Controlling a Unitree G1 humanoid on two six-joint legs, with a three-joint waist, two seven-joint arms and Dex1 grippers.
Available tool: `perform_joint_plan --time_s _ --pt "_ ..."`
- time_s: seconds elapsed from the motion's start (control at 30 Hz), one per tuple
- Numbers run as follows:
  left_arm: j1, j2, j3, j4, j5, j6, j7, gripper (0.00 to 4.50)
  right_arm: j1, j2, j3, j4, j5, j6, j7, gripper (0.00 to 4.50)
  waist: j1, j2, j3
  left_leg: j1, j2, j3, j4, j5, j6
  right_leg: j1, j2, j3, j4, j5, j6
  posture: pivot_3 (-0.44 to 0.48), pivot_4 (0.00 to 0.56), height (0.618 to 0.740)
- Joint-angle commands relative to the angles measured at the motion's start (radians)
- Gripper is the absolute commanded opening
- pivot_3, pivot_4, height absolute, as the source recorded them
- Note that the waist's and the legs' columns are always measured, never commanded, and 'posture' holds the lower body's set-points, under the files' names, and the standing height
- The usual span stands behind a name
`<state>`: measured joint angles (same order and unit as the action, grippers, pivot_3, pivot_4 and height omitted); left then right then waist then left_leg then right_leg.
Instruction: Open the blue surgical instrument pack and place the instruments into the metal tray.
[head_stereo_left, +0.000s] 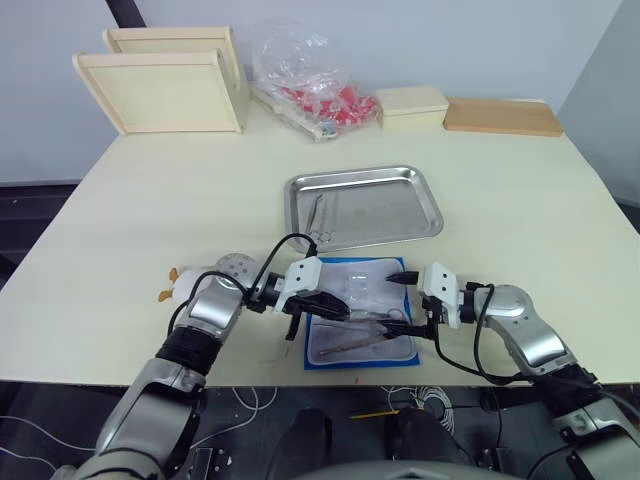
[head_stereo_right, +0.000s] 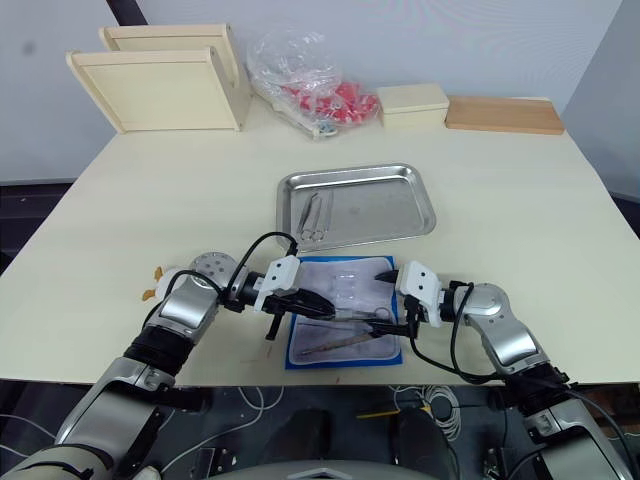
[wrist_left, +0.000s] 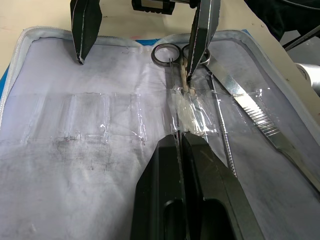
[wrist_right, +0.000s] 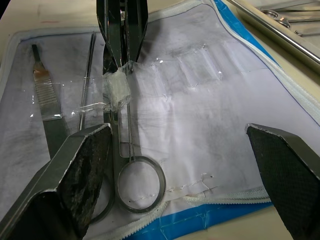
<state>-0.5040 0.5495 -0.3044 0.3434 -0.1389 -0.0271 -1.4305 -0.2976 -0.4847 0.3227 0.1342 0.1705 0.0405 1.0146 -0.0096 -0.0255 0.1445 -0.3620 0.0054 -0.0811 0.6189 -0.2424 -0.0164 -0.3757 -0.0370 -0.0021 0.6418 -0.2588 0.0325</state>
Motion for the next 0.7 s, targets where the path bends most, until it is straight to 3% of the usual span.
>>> perform_joint_plan --time_s 0.03,0.7 --pt "-0.008 0.007 -0.006 -0.016 0.032 0.003 0.030 0.01 0.072 -0.039 0.047 0.110 -0.105 0.066 -0.031 4.50 0.000 0.000 0.000 0.000 0.000 0.000 0.000 0.000 0.000 0.000 0.000 0.000 0.000 0.000 0.000 0.000 0.150 0.740" --pt "-0.053 0.093 -0.033 -0.246 0.073 0.273 0.053 0.01 0.065 -0.020 0.054 0.126 -0.108 0.059 -0.040 4.50 -0.004 0.001 0.000 0.000 0.000 0.000 0.000 0.000 0.000 0.000 0.001 0.000 0.000 0.000 0.000 0.000 0.150 0.740"
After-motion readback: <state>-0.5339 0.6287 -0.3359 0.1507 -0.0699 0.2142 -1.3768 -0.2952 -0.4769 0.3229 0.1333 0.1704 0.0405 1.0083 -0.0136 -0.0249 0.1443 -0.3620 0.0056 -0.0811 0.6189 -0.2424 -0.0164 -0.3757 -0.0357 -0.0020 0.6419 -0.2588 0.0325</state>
